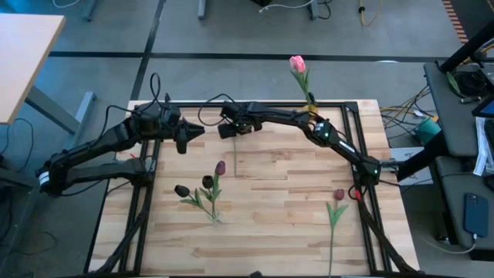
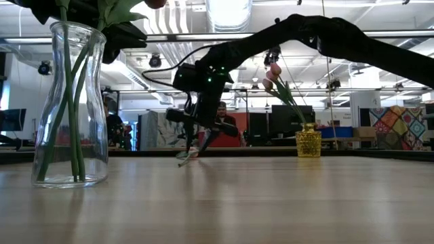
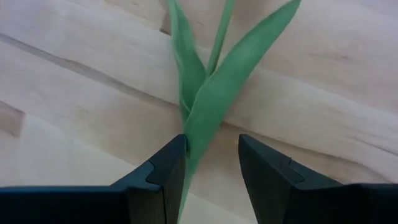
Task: Sort flowers into vase by color
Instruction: Put the pink tulip flower into the yellow crystal vase
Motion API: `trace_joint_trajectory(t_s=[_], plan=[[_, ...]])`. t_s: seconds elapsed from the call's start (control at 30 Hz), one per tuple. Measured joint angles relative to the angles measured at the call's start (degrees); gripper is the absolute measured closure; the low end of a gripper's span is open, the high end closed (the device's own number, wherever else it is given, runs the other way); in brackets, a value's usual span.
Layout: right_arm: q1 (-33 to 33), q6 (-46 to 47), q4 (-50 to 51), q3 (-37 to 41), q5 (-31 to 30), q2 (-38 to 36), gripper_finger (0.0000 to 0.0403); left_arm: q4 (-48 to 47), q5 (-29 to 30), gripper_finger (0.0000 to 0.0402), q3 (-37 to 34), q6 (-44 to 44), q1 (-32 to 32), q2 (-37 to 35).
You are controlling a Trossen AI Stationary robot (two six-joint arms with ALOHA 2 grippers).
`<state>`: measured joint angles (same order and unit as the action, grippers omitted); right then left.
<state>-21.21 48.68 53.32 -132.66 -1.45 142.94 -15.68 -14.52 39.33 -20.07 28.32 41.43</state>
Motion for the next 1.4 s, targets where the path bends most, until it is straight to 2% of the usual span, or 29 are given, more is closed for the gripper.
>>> trace_joint_trajectory(t_s=[0.17,0.27,0.37,0.53,0.73,1.03,1.23,1.4], plan=[[0.6,1.0,-1.4,0.0,1.7,1.8,0.0265,-0.1,-1.1,0.0327,0.0,0.0,0.0,0.0],[1.1,-0.2,-1.3,0.0,0.4,2.0,0.0276,-0.4,-1.1,0.0327,0.0,0.0,0.0,0.0],[1.5,-1.7,-1.4,0.0,-0.1,2.0,0.0307,-0.4,-1.2,0.0327,0.0,0.0,0.0,-0.1],[1.6,-4.8,-1.6,0.0,0.1,2.0,0.0381,-0.4,-1.2,0.0327,0.0,0.0,0.0,-0.1],[1.8,-9.3,-2.0,-0.7,1.5,-0.3,0.0388,-0.4,-1.2,0.0327,0.0,0.0,0.0,-0.1],[1.7,-18.7,-2.6,0.4,-1.3,-11.9,0.0393,1.0,-1.1,0.0327,0.0,-0.2,0.0,-0.2],[1.7,-27.5,-7.6,9.5,-1.5,-21.9,0.0393,4.1,-1.0,0.0327,0.1,-0.4,0.0,-0.2],[1.7,-31.6,-16.9,26.3,-0.8,-32.9,0.0393,5.0,-1.0,0.0327,0.1,-1.0,0.0,-0.2]])
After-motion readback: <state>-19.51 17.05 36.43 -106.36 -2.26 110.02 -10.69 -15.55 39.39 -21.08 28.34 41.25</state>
